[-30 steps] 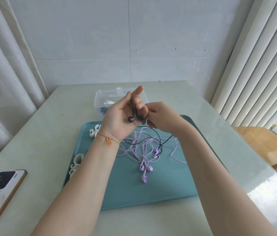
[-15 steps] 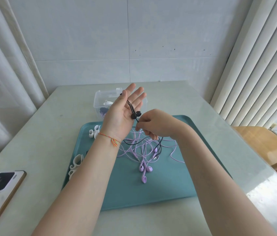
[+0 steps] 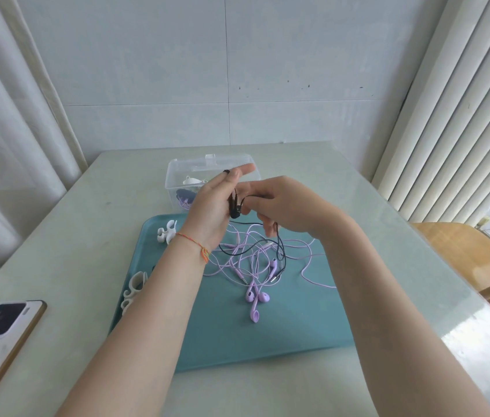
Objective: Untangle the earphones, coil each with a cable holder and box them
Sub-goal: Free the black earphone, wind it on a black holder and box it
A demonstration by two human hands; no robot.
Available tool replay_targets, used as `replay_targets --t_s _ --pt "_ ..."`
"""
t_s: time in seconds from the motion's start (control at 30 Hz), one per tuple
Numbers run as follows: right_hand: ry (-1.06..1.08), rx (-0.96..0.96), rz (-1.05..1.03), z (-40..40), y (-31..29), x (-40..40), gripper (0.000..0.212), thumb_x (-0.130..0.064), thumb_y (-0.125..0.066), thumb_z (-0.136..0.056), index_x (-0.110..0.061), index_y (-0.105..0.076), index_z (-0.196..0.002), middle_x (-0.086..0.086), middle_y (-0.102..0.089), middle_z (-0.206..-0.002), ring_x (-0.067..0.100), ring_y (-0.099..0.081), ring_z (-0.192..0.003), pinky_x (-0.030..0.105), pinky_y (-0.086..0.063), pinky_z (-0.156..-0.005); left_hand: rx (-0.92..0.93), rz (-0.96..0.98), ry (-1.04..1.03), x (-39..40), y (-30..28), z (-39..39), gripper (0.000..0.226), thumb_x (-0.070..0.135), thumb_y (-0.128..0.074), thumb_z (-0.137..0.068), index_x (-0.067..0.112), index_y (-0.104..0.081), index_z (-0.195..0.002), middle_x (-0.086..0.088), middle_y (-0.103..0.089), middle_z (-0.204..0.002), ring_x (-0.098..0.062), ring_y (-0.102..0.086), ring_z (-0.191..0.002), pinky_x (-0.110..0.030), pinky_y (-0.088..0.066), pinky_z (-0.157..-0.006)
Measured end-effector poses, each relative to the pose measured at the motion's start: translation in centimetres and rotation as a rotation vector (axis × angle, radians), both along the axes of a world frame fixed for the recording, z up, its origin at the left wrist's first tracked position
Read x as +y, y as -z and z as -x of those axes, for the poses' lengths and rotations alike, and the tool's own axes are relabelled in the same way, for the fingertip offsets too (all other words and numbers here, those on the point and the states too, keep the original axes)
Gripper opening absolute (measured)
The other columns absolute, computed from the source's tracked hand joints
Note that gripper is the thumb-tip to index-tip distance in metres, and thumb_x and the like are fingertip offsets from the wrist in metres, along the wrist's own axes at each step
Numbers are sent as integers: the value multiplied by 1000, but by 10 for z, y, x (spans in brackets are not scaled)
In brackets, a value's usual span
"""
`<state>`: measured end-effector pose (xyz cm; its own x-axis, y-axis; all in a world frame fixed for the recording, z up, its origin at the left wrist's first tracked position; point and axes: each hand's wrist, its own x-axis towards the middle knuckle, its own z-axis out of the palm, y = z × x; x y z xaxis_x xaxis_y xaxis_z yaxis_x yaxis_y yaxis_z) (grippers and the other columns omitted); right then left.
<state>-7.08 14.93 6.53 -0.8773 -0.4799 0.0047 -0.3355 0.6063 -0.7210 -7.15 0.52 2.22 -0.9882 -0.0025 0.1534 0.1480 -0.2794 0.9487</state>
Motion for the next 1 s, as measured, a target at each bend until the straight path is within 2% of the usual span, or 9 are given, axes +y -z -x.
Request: replay_targets --t_s 0.1,0.17,0.23,0.33,0.47,0.57,0.7,0.83,1.0 --pt "23 70 -14 -1 -5 4 22 -22 -52 -95 -8 -66 -88 -2 -48 -58 5 -40 -37 15 -33 -42 -14 58 26 4 4 2 31 25 -41 -103 12 -64 -119 -7 -68 -82 -13 -53 -61 -27 -40 -65" --pt "53 123 28 2 -5 8 20 -20 -54 -94 -6 -66 -85 -7 -48 -57 2 -40 -37 10 -29 -41 -28 71 69 5 5 3 33 23 -40 -103 5 -65 -116 -12 -69 -89 -20 -64 -70 -33 -46 -76" --pt "89 182 28 5 -6 11 21 -25 -56 -93 -11 -67 -83 -9 -46 -54 3 -39 -40 14 -30 -43 -61 76 103 6 5 2 32 21 -39 -103 2 -65 -105 -11 -70 -77 -26 -64 -62 -32 -50 -73" --pt "91 207 58 9 -5 15 21 -31 -62 -91 -15 -69 -79 -10 -42 -48 5 -36 -39 14 -26 -41 -117 132 120 7 5 1 31 22 -39 -104 8 -59 -84 -4 -51 -50 -18 -41 -43 -38 -51 -73" --pt "128 251 136 12 -1 15 24 -34 -68 -87 -13 -66 -75 -11 -45 -47 4 -35 -40 12 -26 -40 -214 205 209 9 2 -4 54 43 -31 -104 11 -61 -72 5 -20 -46 -11 -17 -38 -27 -40 -52" --pt "188 258 192 18 4 16 20 -30 -71 -85 -13 -66 -77 -11 -45 -53 1 -37 -42 10 -27 -42 -247 106 351 11 -3 -9 57 55 -30 -99 14 -54 -67 7 -15 -45 -10 -13 -37 -26 -31 -49" --pt "186 167 327 21 9 15 13 -22 -66 -89 -14 -66 -79 -13 -50 -51 2 -38 -43 13 -32 -46 -218 -128 463 10 -6 -10 47 39 -34 -100 18 -56 -65 6 -8 -48 -9 -9 -37 -21 -32 -42" --pt "123 87 317 20 13 11 15 -16 -56 -94 -17 -69 -87 -6 -57 -62 9 -42 -44 17 -34 -44 -162 -391 473 5 -7 -8 41 34 -36 -100 15 -60 -73 7 -22 -43 -8 -16 -35 -21 -36 -43" --pt "60 3 137 13 16 7 28 -14 -50 -94 -15 -61 -67 -10 -48 -40 8 -39 -37 20 -34 -45 -110 -675 376 4 -10 -3 47 30 -36 -102 8 -74 -87 1 -63 -69 -12 -61 -59 -25 -55 -65"
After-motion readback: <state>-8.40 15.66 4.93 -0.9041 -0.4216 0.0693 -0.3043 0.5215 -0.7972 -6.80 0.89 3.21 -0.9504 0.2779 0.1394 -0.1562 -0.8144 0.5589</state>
